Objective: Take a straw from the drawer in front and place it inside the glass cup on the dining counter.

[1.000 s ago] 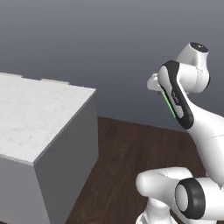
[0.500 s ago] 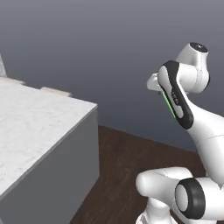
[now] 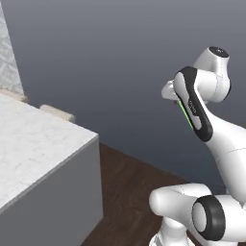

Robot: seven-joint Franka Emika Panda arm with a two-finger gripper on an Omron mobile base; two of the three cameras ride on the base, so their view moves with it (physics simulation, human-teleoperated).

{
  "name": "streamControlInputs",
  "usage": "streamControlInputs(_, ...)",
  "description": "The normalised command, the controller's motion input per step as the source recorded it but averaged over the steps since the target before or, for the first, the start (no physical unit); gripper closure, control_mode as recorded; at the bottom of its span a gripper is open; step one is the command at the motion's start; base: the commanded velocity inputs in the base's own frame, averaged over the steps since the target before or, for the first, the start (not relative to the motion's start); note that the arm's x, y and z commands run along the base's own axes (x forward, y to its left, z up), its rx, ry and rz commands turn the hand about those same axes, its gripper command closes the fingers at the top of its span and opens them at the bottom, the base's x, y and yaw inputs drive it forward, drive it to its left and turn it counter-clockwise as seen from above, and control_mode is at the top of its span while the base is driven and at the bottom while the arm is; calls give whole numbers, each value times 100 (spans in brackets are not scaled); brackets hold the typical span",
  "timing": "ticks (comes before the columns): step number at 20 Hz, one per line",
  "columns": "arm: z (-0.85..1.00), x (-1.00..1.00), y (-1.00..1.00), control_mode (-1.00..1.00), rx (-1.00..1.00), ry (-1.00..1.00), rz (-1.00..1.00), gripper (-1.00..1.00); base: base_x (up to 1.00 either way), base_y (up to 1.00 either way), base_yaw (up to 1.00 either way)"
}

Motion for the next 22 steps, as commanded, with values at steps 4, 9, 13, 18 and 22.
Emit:
streamControlInputs(4,0,0,0,100,0,0,0,100,100,-68,36)
streamControlInputs(9,0,0,0,100,0,0,0,100,100,-65,37)
streamControlInputs(13,0,0,0,100,0,0,0,100,100,-62,38)
streamControlInputs(18,0,0,0,100,0,0,0,100,100,-55,41)
streamControlInputs(22,0,0,0,100,0,0,0,100,100,-47,42)
